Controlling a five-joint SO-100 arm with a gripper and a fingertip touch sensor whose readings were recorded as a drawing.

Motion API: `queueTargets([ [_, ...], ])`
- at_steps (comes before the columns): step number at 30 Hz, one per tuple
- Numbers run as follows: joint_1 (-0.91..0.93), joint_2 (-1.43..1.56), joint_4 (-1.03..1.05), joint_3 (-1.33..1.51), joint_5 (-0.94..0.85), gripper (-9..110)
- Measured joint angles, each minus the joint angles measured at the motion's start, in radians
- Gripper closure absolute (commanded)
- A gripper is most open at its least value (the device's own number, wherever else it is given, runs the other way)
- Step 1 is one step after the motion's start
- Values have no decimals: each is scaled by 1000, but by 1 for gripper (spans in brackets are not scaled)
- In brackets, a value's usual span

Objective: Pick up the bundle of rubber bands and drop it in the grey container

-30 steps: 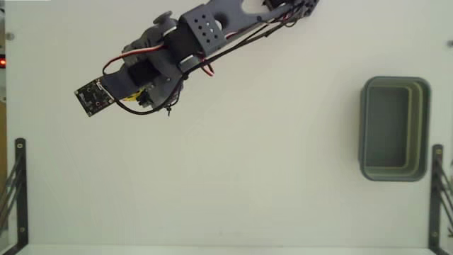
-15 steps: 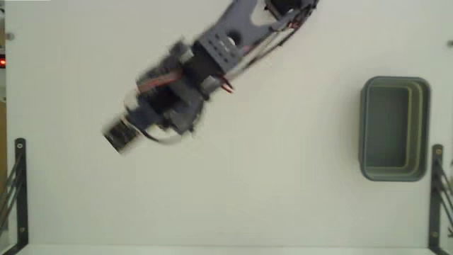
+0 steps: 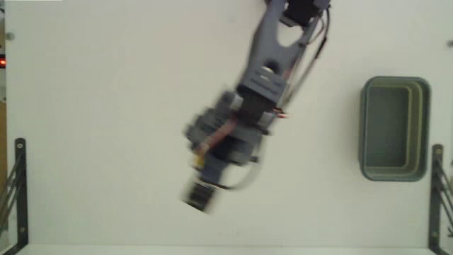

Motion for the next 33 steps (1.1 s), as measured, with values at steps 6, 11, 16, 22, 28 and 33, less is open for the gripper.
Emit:
queueTargets([
  [6, -161, 3, 0, 0, -3, 48],
  [11, -314, 5, 0, 8, -2, 48],
  [16, -428, 9, 2, 9, -3, 48],
  [22, -592, 12, 2, 9, -2, 48],
  [28, -729, 25, 2, 25, 0, 48],
  [33, -828, 26, 2, 25, -3, 48],
])
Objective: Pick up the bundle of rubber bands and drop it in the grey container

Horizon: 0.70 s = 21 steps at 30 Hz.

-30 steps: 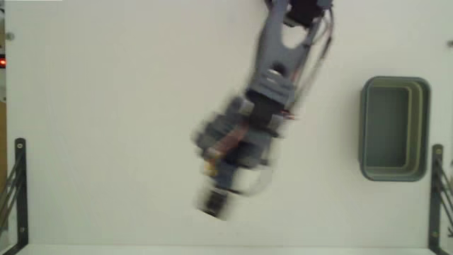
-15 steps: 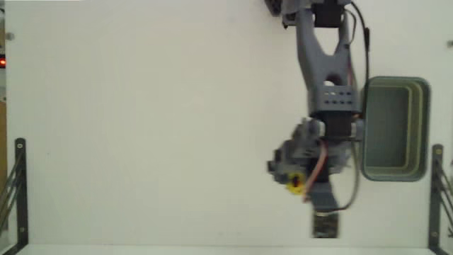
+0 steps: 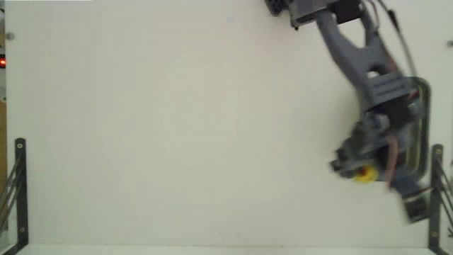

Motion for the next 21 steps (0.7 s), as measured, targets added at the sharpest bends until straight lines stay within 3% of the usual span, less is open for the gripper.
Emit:
queueTargets([
  [11, -175, 5, 0, 0, 0, 48],
  [21, -221, 23, 0, 0, 0, 48],
])
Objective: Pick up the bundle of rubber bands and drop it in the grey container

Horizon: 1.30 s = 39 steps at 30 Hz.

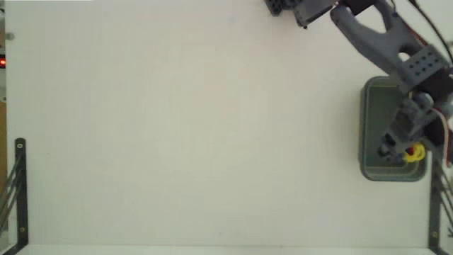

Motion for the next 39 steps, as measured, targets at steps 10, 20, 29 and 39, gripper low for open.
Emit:
queueTargets([
  [10, -5, 0, 0, 0, 2, 48],
  [20, -3, 0, 0, 0, 2, 48],
  [29, -3, 0, 0, 0, 0, -9],
  [39, -3, 0, 0, 0, 0, -9],
])
